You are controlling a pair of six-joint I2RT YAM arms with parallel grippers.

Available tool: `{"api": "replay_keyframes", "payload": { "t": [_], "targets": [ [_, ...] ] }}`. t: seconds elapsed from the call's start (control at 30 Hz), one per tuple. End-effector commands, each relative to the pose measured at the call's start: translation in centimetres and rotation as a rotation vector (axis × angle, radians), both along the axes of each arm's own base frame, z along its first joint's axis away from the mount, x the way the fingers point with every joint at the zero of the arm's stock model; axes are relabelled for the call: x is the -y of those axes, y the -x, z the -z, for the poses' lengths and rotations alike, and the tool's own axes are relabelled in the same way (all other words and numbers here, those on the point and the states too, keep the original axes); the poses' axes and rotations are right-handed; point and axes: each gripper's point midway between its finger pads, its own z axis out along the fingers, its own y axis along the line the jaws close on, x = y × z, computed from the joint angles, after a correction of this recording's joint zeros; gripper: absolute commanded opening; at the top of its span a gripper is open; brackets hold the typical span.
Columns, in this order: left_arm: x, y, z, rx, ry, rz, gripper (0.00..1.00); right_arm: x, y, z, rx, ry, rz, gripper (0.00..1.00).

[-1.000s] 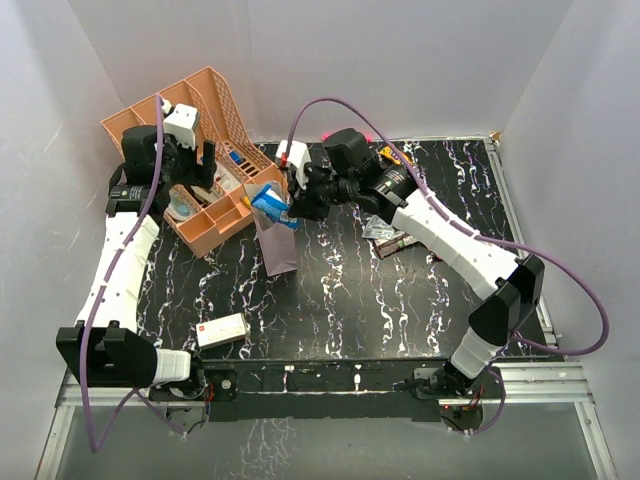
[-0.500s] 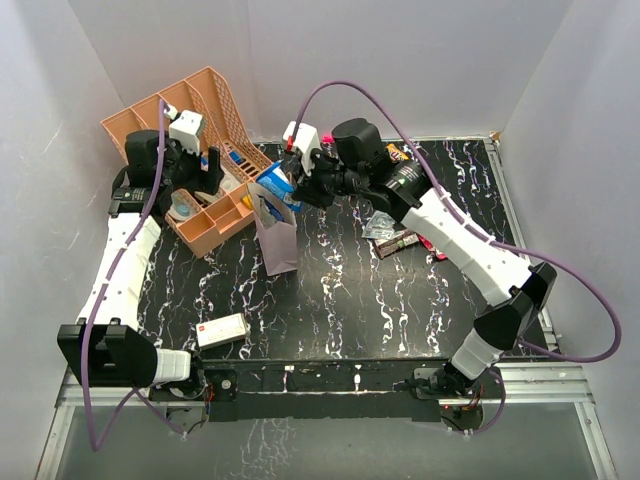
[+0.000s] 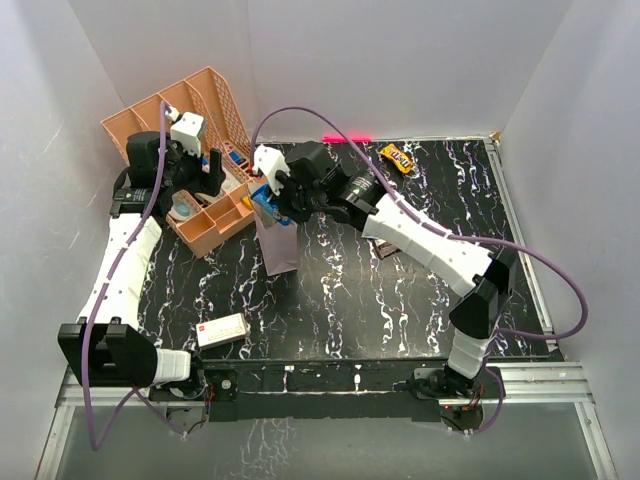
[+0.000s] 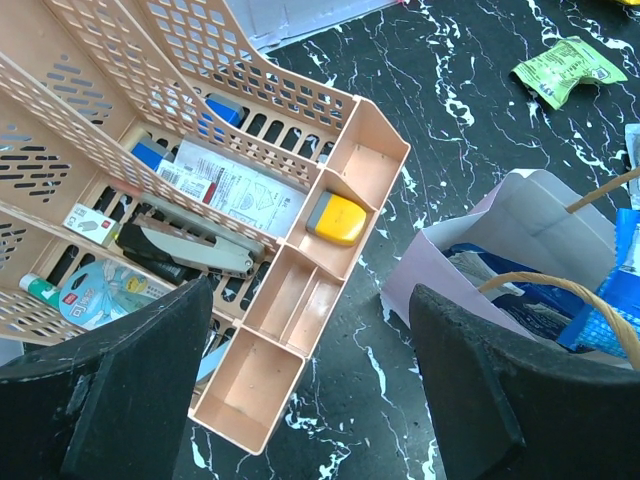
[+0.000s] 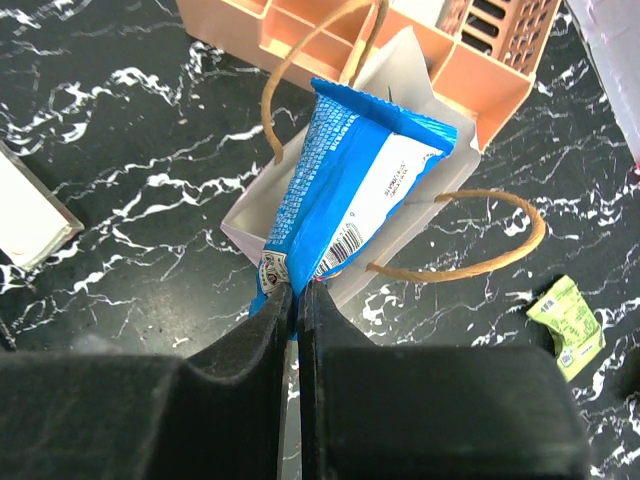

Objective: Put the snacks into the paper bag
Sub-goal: Place the snack in the paper bag.

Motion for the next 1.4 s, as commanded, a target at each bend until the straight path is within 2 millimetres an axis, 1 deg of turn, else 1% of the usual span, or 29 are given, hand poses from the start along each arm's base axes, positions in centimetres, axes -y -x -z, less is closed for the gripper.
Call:
{"api": "replay_keyframes", "payload": {
  "t": [0.0, 0.27, 0.5, 0.73, 0.87, 1.1, 1.17, 1.37],
  "targets": [
    [0.2, 0.6, -1.6, 0.051, 0.01, 0.018, 0.79, 0.1, -1.3, -2.4, 0.072, -0.028, 0.077, 0.08],
    [0.2, 0.7, -1.5, 0.051, 0.005, 0.021, 0.79, -0.5, -1.6, -1.2, 0.077, 0.021, 0.081, 0.08],
    [0.3, 0.8, -1.4, 0.049, 0.007, 0.023, 0.79, -1.0, -2.4, -0.4, 0.096, 0.046, 0.092, 0.08],
    [0.3, 0.9, -1.3, 0.048, 0.008, 0.024, 0.79, -1.6, -2.6, -0.6, 0.104, 0.047, 0.075, 0.08],
    [0.3, 0.9, -1.3, 0.049, 0.009, 0.027, 0.79, -1.6, -2.8, -0.6, 0.112, 0.053, 0.072, 0.08],
    [0.4, 0.9, -1.2, 0.048, 0.011, 0.031, 0.8, -1.7, -3.4, -1.7, 0.149, 0.029, 0.098, 0.08],
    [0.4, 0.9, -1.1, 0.046, 0.011, 0.03, 0.8, -1.8, -3.5, -1.5, 0.146, 0.034, 0.096, 0.08],
    [0.4, 1.0, -1.2, 0.047, 0.011, 0.033, 0.8, -1.7, -4.0, 0.2, 0.142, 0.081, 0.103, 0.08]
  ]
}}
